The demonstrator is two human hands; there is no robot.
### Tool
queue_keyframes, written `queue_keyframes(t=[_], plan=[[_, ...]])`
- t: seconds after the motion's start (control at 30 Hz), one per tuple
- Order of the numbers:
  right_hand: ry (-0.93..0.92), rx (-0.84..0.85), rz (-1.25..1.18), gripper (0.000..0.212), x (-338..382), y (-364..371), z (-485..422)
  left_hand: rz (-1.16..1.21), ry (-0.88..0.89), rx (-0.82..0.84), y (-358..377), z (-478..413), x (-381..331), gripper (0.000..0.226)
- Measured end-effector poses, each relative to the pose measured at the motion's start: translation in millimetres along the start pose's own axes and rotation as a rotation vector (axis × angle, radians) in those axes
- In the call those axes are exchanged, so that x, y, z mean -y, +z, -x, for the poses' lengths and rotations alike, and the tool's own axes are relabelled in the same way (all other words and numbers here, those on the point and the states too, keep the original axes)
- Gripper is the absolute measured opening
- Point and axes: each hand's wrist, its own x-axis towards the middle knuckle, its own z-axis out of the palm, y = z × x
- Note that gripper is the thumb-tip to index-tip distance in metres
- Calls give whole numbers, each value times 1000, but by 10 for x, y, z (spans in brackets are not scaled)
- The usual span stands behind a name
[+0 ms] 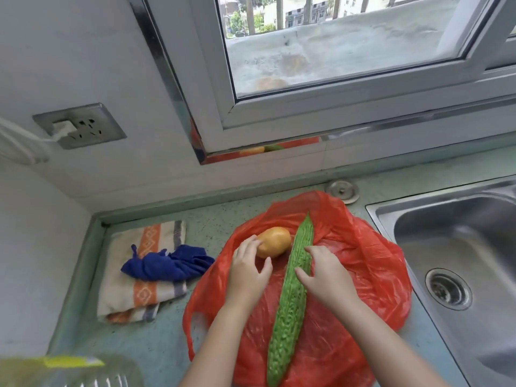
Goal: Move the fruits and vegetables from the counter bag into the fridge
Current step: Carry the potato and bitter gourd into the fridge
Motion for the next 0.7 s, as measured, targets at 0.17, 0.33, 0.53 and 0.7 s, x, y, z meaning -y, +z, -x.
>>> queue_keyframes(t=[0.17,0.33,0.53,0.7], plan=[[78,-6,-31,52,-18,134,-140,-13,2,50,105,-213,92,47],[162,-3,-78,66,19,235,-209,-1,-31,94,216,-317,195,54],[150,2,-129,79,43,356,-170,53,-102,158,377,-299,256,69],[229,-20,-311,81,21,430,-165,93,-142,160,416,-320,269,78]])
